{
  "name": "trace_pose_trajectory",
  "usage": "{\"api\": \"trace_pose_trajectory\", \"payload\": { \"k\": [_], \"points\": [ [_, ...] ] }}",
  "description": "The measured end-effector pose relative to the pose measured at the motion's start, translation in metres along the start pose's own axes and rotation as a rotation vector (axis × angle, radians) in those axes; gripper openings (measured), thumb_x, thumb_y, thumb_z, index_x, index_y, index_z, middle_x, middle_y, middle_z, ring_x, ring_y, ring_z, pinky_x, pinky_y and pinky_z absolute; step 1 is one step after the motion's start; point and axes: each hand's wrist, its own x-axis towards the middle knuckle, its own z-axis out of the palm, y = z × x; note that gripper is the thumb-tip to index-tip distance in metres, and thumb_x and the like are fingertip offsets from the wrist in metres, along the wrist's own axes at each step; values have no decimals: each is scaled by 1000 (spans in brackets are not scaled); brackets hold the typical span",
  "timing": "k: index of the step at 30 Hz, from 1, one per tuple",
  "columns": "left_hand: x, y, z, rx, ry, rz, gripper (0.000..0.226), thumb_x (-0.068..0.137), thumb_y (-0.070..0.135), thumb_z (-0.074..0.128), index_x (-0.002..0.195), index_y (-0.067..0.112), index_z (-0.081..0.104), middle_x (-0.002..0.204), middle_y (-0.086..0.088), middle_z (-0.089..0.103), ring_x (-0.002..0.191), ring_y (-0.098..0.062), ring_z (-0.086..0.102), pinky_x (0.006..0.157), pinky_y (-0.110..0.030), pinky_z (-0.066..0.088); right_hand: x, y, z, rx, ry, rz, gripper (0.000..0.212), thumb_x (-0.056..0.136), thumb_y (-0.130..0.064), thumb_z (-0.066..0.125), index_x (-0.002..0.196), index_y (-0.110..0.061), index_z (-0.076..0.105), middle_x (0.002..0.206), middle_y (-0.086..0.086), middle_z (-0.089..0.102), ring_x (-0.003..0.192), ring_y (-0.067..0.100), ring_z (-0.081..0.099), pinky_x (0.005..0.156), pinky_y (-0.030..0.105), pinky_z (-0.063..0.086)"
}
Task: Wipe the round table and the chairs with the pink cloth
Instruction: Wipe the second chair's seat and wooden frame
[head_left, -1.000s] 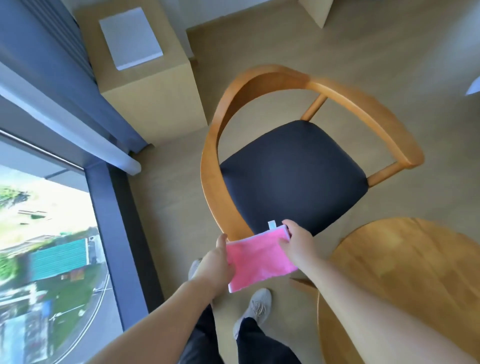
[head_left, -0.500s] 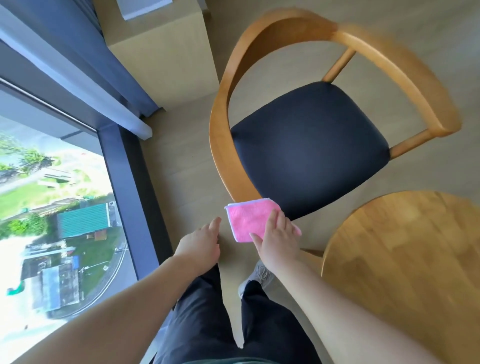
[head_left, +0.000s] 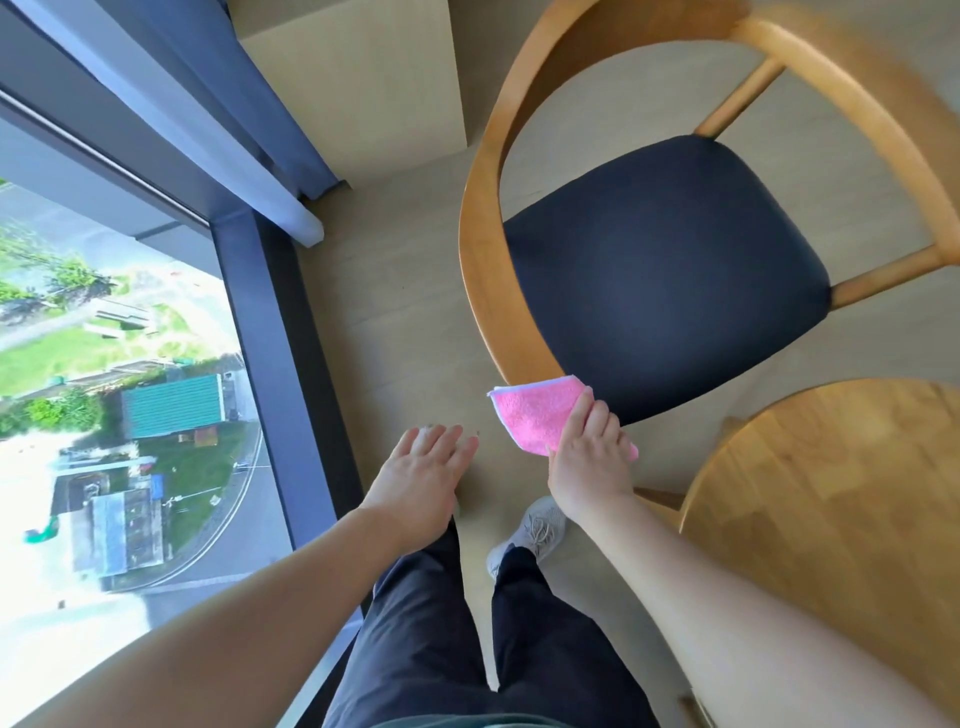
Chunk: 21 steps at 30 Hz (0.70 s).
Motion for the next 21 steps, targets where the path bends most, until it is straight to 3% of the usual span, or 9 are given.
{"api": "trace_pose_trajectory", "payload": {
  "k": [3, 8, 14, 21],
  "points": [
    [3, -12, 2, -31, 0, 0, 68, 90, 20, 46, 149, 21, 13, 156, -5, 19, 142, -26, 16, 117, -40, 11, 7, -9, -5, -52, -4, 19, 86, 81, -29, 61, 144, 12, 18, 126, 22, 44, 102, 30, 50, 85, 37, 44],
    [10, -42, 1, -80, -7, -16, 68, 89, 20, 46, 150, 22, 14, 156, -4, 19, 142, -24, 17, 116, -36, 11, 33, -33, -17, -80, 20, 13, 91, 86, -36, 56, 144, 13, 7, 130, 24, 39, 107, 31, 47, 90, 38, 42],
    [19, -93, -5, -134, 2, -28, 67, 89, 17, 43, 150, 21, 14, 156, -3, 21, 142, -23, 18, 116, -35, 10, 82, -75, -44, -58, 76, 51, 94, 89, -48, 52, 144, 14, 6, 129, 26, 38, 107, 33, 46, 85, 39, 44],
    [44, -152, -26, -151, 35, -32, 69, 91, 16, 42, 151, 20, 8, 157, -3, 17, 142, -23, 16, 117, -35, 9, 150, -121, -78, 10, 137, 171, 95, 89, -48, 54, 144, 10, 4, 131, 27, 36, 108, 33, 47, 86, 39, 44]
  ]
}}
